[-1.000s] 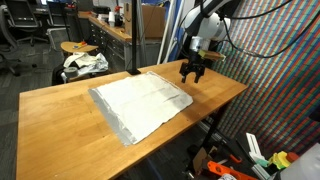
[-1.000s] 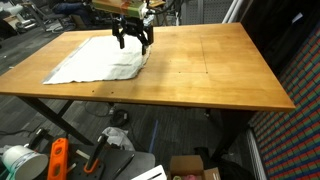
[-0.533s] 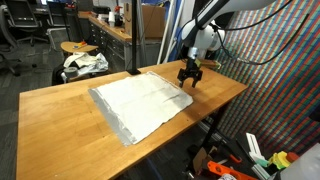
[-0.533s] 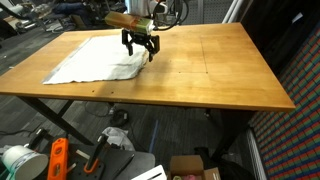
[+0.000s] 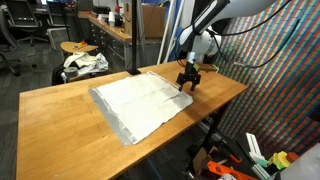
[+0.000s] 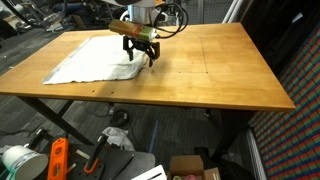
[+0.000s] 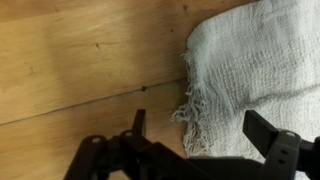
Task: Fold the white towel from right to left
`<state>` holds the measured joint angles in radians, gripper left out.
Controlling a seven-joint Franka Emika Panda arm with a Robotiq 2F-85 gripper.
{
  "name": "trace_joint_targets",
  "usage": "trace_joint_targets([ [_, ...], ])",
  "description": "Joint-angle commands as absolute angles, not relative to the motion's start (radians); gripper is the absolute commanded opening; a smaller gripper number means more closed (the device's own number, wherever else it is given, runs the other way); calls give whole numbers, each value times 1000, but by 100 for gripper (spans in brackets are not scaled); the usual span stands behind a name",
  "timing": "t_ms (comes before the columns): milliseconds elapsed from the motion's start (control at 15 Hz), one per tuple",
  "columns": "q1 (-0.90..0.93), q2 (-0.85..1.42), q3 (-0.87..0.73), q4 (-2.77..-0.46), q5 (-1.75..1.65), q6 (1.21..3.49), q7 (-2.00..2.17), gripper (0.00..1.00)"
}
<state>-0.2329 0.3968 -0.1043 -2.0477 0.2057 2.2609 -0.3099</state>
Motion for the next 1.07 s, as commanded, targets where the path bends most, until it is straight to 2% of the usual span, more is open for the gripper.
trace_joint_targets([
  [0, -268, 412, -72, -2012, 232, 2193, -378, 100],
  [400, -292, 432, -52, -2000, 271, 2076, -437, 100],
  [1000, -288, 427, -47, -2028, 332, 2125, -443, 100],
])
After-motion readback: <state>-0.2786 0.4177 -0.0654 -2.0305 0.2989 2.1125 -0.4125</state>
